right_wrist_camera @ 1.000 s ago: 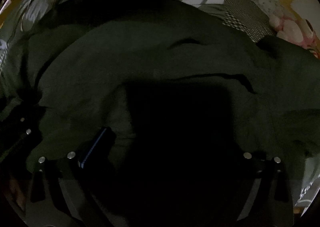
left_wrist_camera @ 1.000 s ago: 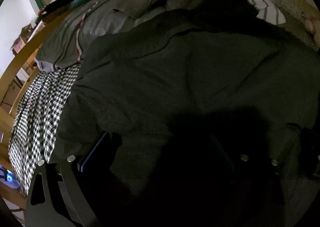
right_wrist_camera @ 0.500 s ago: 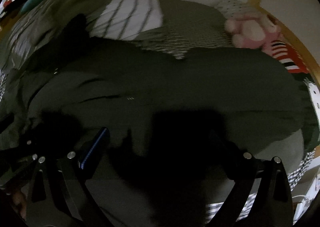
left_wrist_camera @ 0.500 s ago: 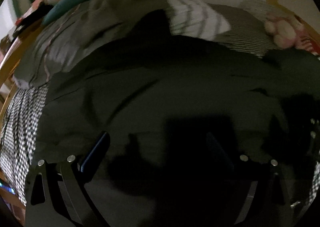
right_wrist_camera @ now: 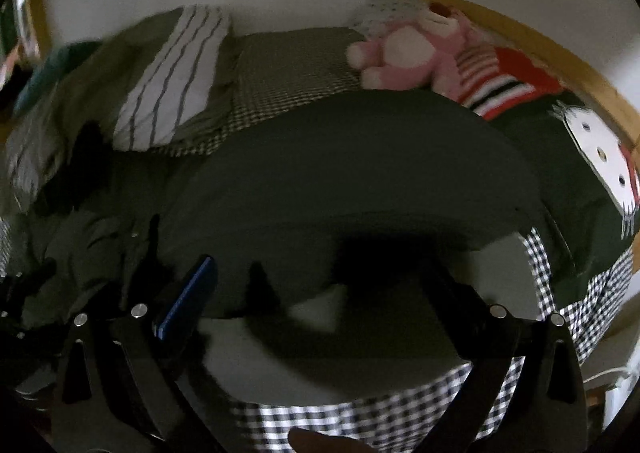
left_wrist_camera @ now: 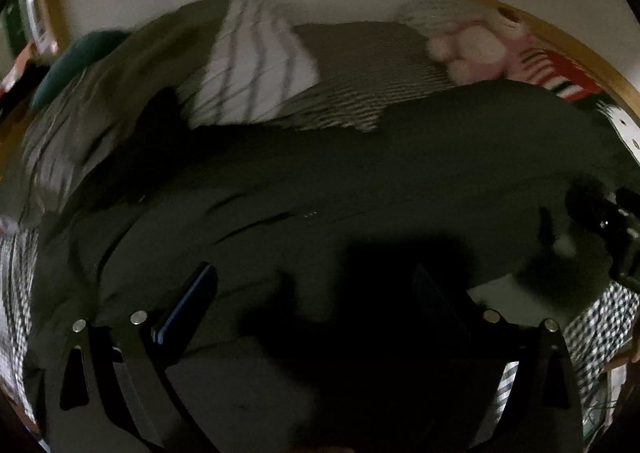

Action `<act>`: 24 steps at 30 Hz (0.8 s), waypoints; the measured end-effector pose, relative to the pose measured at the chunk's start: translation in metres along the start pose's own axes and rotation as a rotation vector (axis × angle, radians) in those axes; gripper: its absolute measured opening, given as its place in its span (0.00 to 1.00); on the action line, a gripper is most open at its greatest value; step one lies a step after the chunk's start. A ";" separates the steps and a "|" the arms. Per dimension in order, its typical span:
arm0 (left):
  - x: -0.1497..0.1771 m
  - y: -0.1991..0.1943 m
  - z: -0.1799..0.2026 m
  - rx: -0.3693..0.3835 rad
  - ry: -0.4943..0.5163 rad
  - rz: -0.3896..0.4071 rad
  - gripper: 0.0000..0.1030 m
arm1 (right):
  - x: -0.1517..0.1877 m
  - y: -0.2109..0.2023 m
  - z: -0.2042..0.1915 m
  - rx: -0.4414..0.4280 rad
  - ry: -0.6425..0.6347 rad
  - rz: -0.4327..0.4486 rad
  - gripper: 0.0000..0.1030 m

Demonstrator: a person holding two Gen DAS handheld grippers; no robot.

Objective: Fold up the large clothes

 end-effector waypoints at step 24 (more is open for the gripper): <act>-0.073 0.040 0.220 0.165 0.246 0.036 0.95 | 0.010 0.080 0.204 -0.454 0.651 -0.141 0.97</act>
Point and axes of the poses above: each gripper's, at about its wrist camera, not at the fingertips, and y roughly the way its jaws point, z to its right, x to its underside, the point moved 10 cm from there along y, roughly the way its jaws point, and after that the axes turned 7 degrees about y, right-handed, at the moved point
